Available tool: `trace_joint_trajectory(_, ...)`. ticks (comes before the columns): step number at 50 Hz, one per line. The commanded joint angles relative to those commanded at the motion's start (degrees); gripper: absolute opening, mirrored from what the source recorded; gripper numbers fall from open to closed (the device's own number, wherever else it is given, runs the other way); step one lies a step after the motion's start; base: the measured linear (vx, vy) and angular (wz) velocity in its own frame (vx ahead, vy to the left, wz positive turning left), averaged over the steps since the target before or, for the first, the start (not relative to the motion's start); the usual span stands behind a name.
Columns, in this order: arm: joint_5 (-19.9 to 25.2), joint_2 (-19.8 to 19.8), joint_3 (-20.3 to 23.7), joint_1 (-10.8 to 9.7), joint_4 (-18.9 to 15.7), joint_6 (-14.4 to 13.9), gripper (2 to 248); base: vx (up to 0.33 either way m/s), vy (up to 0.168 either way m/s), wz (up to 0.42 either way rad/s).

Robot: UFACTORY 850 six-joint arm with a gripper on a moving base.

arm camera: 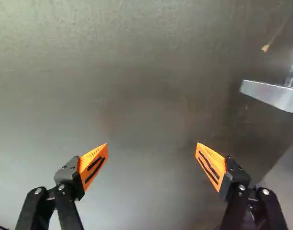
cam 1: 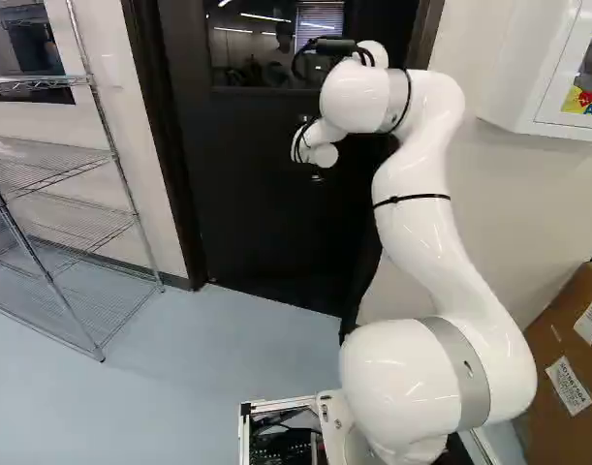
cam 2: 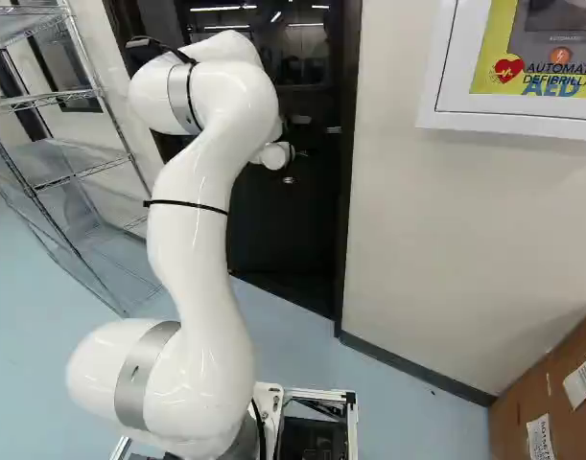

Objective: Open the door and move inside

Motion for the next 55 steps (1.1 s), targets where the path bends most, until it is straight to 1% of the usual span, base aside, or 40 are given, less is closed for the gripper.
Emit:
trace_joint_trajectory(13,0.0,-3.6,-5.1,1.0,-0.1,0.0,247,0.0,0.0,0.0)
trace_joint_trajectory(19,0.0,-4.2,-5.9,1.2,-0.1,0.0,247,0.0,0.0,0.0)
trace_joint_trajectory(27,0.0,-2.7,-3.8,0.8,-0.1,0.0,247,0.0,0.0,0.0)
trace_joint_trajectory(55,0.0,4.6,6.4,-1.3,-0.1,0.0,247,0.0,0.0,0.0)
